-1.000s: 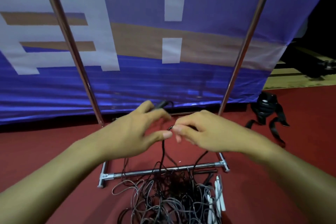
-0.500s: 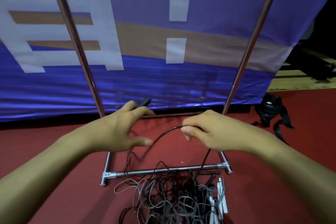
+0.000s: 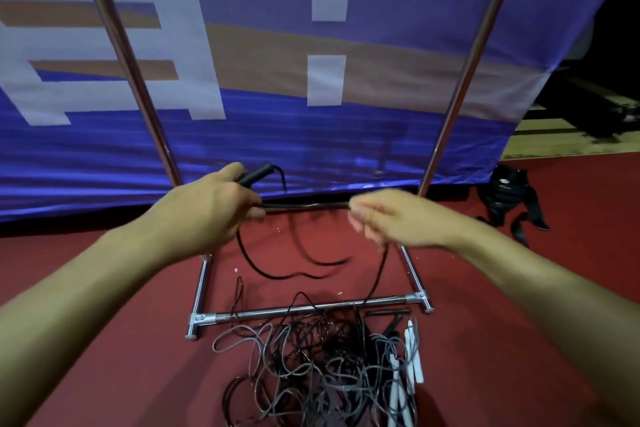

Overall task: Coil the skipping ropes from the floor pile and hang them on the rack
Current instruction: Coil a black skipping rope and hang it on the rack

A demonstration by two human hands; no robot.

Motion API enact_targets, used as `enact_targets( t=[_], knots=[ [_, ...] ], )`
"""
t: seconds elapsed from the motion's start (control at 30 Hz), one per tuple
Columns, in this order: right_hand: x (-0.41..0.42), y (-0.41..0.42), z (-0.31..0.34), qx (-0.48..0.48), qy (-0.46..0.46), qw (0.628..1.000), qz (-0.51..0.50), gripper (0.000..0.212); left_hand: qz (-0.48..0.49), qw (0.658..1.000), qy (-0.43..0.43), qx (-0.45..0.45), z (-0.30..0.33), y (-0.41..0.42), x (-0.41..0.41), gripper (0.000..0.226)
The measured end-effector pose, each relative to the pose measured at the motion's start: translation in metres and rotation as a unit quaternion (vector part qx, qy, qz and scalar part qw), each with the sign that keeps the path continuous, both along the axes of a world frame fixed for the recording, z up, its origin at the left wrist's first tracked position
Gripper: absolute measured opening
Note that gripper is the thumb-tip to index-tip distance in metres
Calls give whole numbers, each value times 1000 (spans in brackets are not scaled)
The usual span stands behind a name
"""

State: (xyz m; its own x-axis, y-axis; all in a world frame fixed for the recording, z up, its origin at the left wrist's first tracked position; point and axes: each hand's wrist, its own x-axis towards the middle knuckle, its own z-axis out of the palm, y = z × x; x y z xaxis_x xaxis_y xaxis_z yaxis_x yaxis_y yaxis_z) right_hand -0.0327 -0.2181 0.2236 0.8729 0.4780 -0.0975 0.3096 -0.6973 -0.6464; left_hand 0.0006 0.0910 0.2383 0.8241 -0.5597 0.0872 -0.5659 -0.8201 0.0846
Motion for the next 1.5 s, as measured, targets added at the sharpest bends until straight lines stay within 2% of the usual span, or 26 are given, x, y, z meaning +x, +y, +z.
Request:
enact_targets(
  t=[0.03, 0.07, 0.13, 0.23, 0.33, 0.43, 0.5, 0.57, 0.67, 0.77, 0.87, 0.97, 1.03, 1.1, 1.17, 1.27, 1.33, 1.4, 1.5],
  knots=[
    [-2, 2, 12, 22, -43, 999, -17, 34, -9, 999, 23, -20, 0, 1, 0, 35],
    [-6, 6, 25, 37, -83, 996, -19, 33, -20, 997, 57, -57, 2, 0, -3, 44],
    [-16, 17, 42, 26, -127, 991, -6, 31, -50, 983, 112, -137, 7, -8, -12, 54],
    [-31, 36, 38, -11, -111, 993, 25, 29, -103, 971, 95, -193, 9, -35, -27, 34],
    [-28, 38, 27, -28, -75, 996, 25, 35, -129, 979, 66, -146, 6, -43, -26, 39],
    [-16, 16, 19, -42, -18, 999, 21, 38, -144, 979, 108, -92, 0, -27, -17, 32],
    [-8, -1, 10, -92, 58, 992, 59, 37, -122, 986, 92, -63, -4, -11, -7, 34],
    [-2, -16, 2, -115, 82, 988, 69, 32, -92, 993, 58, -41, -7, 2, 3, 44],
    [-3, -19, 11, -47, 23, 998, 17, 29, -77, 994, 61, -44, -11, 5, 6, 47],
    [-14, 4, 28, -22, -90, 995, 30, 27, -67, 984, 137, -97, -5, -16, -10, 41],
    [-28, 28, 34, 4, -139, 990, 21, 25, -126, 969, 159, -139, 1, -44, -28, 47],
    [-23, 22, 30, 2, -76, 997, 11, 36, -156, 975, 88, -130, 3, -45, -25, 39],
    [-14, 4, 21, -70, 30, 997, 23, 52, -121, 987, 33, -101, 5, -27, -12, 35],
    [-6, -13, 9, -120, 75, 989, 42, 55, -69, 994, 15, -79, 5, -8, 1, 35],
    [-1, -23, 2, -98, 52, 993, 40, 48, -33, 997, 38, -64, -1, 4, 7, 43],
    [-11, -7, 16, -78, -44, 995, 37, 39, -69, 988, 87, -104, 1, -5, -7, 66],
    [-20, 14, 31, -61, -132, 988, 41, 37, -110, 980, 116, -121, 2, -23, -21, 60],
    [-27, 29, 40, -20, -166, 985, 31, 37, -144, 973, 117, -137, 3, -42, -29, 36],
    [-24, 23, 34, -46, -89, 995, 20, 46, -164, 974, 68, -143, 5, -43, -26, 36]
  ],
)
